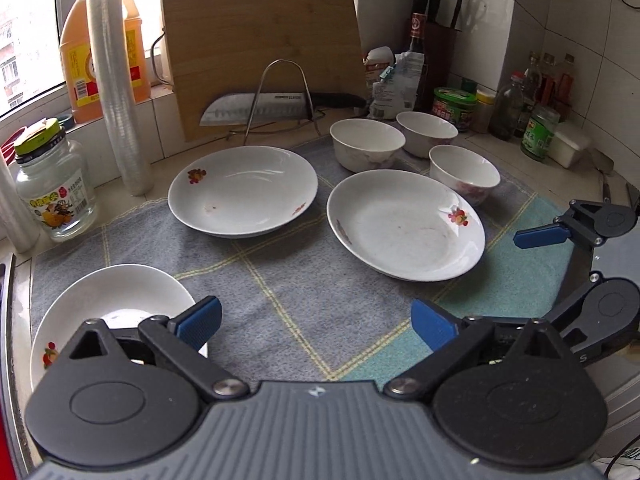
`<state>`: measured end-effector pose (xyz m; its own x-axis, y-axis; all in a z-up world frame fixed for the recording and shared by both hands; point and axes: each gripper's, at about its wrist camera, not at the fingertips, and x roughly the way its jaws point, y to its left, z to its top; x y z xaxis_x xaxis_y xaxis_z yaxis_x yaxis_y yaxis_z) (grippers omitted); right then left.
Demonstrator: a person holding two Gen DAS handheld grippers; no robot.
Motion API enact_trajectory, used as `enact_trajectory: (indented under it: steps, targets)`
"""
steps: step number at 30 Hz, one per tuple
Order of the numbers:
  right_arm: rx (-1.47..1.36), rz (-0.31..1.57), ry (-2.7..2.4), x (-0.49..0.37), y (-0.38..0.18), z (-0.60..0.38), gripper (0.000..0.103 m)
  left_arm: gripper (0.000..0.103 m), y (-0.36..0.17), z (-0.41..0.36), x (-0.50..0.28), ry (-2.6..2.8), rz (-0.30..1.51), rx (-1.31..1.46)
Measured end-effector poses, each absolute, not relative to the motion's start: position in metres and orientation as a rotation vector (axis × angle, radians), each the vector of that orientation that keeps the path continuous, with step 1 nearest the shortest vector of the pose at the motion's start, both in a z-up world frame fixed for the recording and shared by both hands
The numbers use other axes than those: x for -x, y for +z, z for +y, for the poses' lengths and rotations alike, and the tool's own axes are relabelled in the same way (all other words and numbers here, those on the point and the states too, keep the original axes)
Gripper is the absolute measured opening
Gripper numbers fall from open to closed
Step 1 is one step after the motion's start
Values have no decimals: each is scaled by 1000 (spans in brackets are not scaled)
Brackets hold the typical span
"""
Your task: Organize plates and bowls
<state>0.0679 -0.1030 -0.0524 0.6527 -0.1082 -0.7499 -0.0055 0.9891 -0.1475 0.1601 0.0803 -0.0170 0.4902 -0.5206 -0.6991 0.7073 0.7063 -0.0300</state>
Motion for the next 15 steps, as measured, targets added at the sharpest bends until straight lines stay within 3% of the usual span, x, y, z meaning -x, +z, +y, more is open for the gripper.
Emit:
enact_trajectory:
  steps: [15]
  targets:
    - [163, 849, 70, -65, -84, -178, 103, 101, -28, 10, -145, -606, 811, -238]
